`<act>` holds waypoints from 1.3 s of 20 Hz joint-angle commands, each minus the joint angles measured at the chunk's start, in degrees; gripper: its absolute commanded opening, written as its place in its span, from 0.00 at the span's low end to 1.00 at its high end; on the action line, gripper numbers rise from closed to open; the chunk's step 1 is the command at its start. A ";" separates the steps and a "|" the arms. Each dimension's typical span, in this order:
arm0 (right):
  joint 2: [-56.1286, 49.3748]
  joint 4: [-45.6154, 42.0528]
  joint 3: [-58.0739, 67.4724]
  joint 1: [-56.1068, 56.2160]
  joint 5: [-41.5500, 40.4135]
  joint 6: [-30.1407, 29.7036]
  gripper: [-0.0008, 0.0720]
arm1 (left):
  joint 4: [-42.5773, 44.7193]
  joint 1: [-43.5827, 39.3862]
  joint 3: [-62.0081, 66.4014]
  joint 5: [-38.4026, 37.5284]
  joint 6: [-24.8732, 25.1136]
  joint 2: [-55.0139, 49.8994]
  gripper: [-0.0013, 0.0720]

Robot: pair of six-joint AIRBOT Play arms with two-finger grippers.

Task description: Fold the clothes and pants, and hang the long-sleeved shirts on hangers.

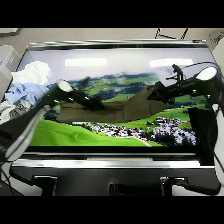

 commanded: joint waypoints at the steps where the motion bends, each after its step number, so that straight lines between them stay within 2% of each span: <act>1: 8.98 -0.07 0.07 3.54 1.95 6.25 0.06 | -5.38 -9.60 -0.68 7.58 -0.98 -5.81 0.07; 6: 16.46 -1.03 0.07 4.35 8.66 10.60 0.06 | -23.71 -17.51 -0.63 17.20 -0.85 -10.49 0.05; 10: 18.62 -6.34 0.07 4.35 8.41 12.83 0.06 | -27.74 -24.65 -0.02 23.96 -0.74 -10.58 0.05; 12: 17.00 -6.82 0.07 4.37 6.67 12.52 0.06 | -27.47 -24.04 0.02 23.78 0.44 -10.51 0.05; 13: 15.67 -5.29 0.07 4.37 5.60 11.76 0.06 | -27.06 -22.38 0.02 22.64 2.56 -10.21 0.05; 15: 12.33 -0.31 0.07 4.79 2.23 9.70 0.06 | -20.74 -16.50 0.00 19.65 2.71 -8.07 0.04; 18: 5.86 4.79 0.09 9.51 -5.16 7.72 0.06 | -6.80 -2.45 0.02 13.57 2.49 -0.79 0.04; 22: -6.21 17.53 0.42 19.32 -16.76 3.76 0.06 | 1.49 17.16 0.02 3.78 5.16 13.18 0.04; 25: -17.68 25.20 3.34 26.91 -24.48 3.56 0.06 | 8.20 24.85 -0.04 -2.95 5.35 22.93 0.05; 26: -21.70 29.29 4.42 29.33 -26.80 3.58 0.12 | 11.32 25.94 -0.15 -4.17 5.35 25.68 0.05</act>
